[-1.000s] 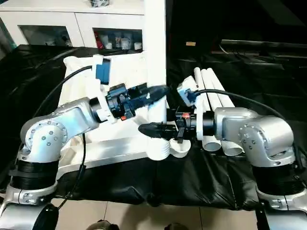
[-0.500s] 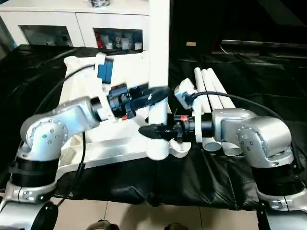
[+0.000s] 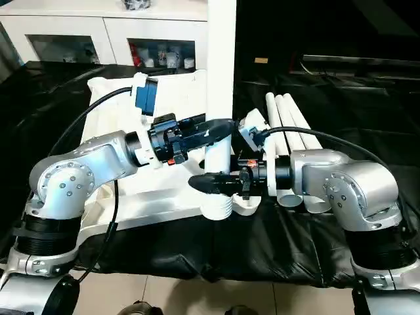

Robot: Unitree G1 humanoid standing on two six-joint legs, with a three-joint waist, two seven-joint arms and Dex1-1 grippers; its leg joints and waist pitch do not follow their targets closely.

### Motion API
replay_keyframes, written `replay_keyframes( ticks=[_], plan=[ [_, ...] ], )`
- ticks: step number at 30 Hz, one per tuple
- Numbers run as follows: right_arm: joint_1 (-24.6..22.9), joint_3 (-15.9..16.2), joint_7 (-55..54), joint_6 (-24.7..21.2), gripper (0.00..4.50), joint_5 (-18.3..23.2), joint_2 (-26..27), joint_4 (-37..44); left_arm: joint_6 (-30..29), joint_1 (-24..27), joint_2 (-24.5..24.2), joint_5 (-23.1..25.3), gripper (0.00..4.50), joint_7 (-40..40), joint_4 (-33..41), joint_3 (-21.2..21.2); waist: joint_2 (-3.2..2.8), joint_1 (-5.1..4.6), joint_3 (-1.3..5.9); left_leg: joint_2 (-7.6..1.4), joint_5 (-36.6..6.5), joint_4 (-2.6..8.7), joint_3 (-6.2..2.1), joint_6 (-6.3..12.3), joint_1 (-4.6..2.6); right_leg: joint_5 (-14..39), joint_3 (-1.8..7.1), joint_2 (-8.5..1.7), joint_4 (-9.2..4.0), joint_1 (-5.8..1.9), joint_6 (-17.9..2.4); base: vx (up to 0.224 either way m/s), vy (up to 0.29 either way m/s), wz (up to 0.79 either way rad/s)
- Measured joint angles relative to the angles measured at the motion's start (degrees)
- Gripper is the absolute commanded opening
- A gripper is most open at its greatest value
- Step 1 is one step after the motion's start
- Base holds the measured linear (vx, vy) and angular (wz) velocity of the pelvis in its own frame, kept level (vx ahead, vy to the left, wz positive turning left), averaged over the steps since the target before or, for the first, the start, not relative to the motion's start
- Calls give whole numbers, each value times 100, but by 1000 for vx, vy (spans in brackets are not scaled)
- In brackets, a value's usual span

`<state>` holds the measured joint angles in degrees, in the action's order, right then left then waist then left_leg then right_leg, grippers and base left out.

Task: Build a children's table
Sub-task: Insert table leg to table base

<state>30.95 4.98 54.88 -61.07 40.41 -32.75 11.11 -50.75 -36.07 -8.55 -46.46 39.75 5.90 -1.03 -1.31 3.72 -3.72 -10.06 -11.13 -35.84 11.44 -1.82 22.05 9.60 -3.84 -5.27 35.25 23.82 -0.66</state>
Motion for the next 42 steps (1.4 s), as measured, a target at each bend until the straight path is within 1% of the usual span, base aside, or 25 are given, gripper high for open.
replay_keyframes(
  ticks=[1,3,5,8,10,12,13,22,23,24,25,26,29,32,34,36,39,40,42],
  plan=[
    [0,0,0,0,291,1,3,-1,0,0,-3,0,190,1,0,0,0,1,0,0,1,0,0,-1,0,0,0,0,0,0,0,0,0,0],
    [0,0,0,0,291,3,3,-1,0,0,-7,0,190,3,0,0,0,2,0,0,3,0,0,-1,0,-1,0,0,0,-1,0,0,0,0],
    [0,0,0,0,256,10,3,-1,0,0,-10,0,190,6,0,-1,0,2,0,0,5,0,-1,-2,0,-2,0,0,0,-2,0,0,0,0],
    [0,0,0,0,246,24,2,-2,2,0,-15,2,190,17,-1,-1,0,1,0,0,7,0,-1,-4,0,-3,0,0,0,-2,1,0,0,0],
    [-1,0,0,0,215,38,2,-2,10,0,-24,5,190,19,-5,-1,0,1,0,0,8,0,-2,-4,0,-4,0,0,0,-2,3,0,0,0],
    [-1,0,0,0,208,41,2,-1,18,0,-24,7,190,19,-17,-1,0,1,0,0,8,-1,-2,-5,0,-6,0,0,0,-3,4,0,0,0],
    [-2,0,-1,0,197,41,2,-1,23,0,-24,7,190,19,-21,-1,0,2,0,0,8,-1,-2,-5,0,-8,0,0,0,-3,7,0,0,0],
    [-63,-5,-25,108,190,26,2,-1,69,-6,26,25,189,-19,-89,-8,0,3,0,0,9,-3,-3,-6,1,-19,1,0,-2,-3,22,0,0,0],
    [-75,-8,-47,124,190,20,3,-7,69,-12,56,24,245,-45,-127,-2,0,3,0,0,9,-5,-3,-6,1,-20,1,0,-1,-3,23,0,0,0],
    [-96,-15,-73,153,190,9,3,-10,71,-24,101,12,245,-69,-184,7,0,4,0,0,9,-5,-3,-6,1,-20,1,0,-2,-4,23,0,0,0],
    [-107,-18,-130,206,189,-37,12,-29,102,-60,164,13,266,-129,-278,30,1,5,1,0,9,-8,-3,-6,2,-20,1,0,-2,-4,24,0,0,0],
    [-117,-25,-170,272,189,-62,51,-47,153,-90,206,15,266,-149,-332,73,1,7,0,0,9,-8,-3,-6,3,-21,1,0,-3,-4,25,0,0,0],
    [-183,-51,-259,323,189,-100,137,-58,622,-189,377,108,294,-291,-354,220,2,2,1,0,9,-9,-5,-6,2,-24,0,0,-5,-4,31,0,0,0],
    [-187,-58,-427,377,189,-184,283,-131,1135,-362,603,184,295,-566,-355,515,2,-5,1,0,9,-10,-6,-6,2,-25,-1,0,-6,-4,38,0,0,0],
    [-197,-68,-499,410,189,-187,302,-142,1338,-458,665,193,295,-664,-364,604,1,5,2,0,9,-10,-7,-6,2,-21,-1,0,-7,-6,46,0,0,0],
    [-242,-148,-607,492,189,-203,385,-165,1533,-524,736,220,295,-766,-428,728,0,9,2,0,9,-10,-7,-6,3,-21,-1,0,-9,-7,46,0,0,0],
    [-436,-290,-796,799,189,-279,525,-220,1725,-643,743,219,295,-892,-558,958,-2,10,3,0,9,-10,-8,-6,3,-26,-2,0,-12,-8,43,0,0,0],
    [-524,-362,-928,1034,189,-384,600,-238,1876,-657,628,354,295,-869,-616,930,-7,7,5,0,9,-10,-9,-6,2,-31,-2,0,-13,-7,37,0,0,0],
    [-661,-546,-1173,1436,189,-580,730,-251,2134,-630,309,784,295,-801,-770,764,-27,-2,12,1,9,-10,-11,-7,3,-30,-3,1,-15,-6,49,0,0,0]
  ],
)
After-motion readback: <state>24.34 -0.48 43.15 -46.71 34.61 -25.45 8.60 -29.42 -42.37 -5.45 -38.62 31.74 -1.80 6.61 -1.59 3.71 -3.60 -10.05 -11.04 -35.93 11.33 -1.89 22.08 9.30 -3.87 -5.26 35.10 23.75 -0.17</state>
